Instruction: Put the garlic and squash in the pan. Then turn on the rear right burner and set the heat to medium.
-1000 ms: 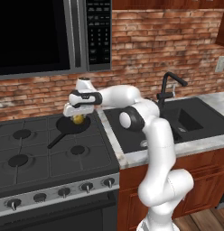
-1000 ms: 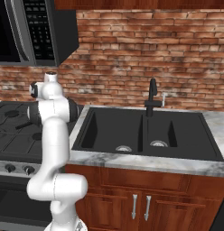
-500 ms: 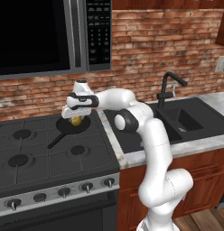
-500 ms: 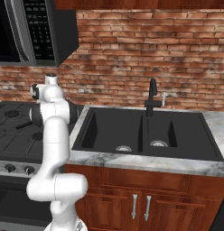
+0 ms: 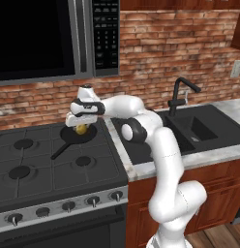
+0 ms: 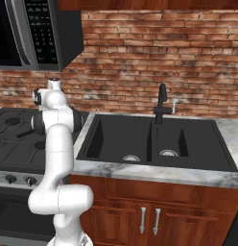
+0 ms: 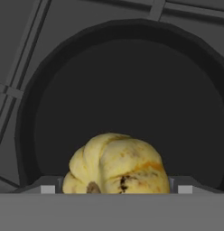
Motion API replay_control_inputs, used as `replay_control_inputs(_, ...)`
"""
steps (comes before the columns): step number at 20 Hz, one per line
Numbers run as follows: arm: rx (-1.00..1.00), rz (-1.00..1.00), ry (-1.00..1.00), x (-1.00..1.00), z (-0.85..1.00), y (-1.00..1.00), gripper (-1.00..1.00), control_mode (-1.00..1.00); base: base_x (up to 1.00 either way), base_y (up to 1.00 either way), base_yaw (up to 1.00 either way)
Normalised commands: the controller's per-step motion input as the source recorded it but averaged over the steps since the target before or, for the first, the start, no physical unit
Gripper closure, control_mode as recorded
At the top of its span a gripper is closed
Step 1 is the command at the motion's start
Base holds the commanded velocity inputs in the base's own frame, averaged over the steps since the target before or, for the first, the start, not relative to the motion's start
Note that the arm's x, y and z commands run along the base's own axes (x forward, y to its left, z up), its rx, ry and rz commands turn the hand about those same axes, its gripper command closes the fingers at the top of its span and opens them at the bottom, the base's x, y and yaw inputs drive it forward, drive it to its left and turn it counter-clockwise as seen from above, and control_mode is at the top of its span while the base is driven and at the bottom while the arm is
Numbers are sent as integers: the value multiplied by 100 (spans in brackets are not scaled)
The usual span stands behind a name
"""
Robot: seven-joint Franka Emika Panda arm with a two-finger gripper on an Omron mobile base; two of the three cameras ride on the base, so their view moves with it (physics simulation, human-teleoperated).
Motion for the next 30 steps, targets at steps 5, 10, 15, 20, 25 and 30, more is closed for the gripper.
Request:
replay_control_inputs(5,0,2,0,-2,0,-1,-100,-100,0,0,0)
replay_control_inputs(10,0,5,0,-41,1,-19,-100,-100,0,0,0)
replay_control_inputs(15,0,5,0,-50,2,-25,-100,-100,0,0,0)
replay_control_inputs(20,0,2,0,-54,2,-40,-100,-100,0,0,0)
replay_control_inputs(25,0,2,-1,-47,21,-47,-100,-100,0,0,0)
replay_control_inputs(30,1,2,-5,-53,32,-51,-100,-100,0,0,0)
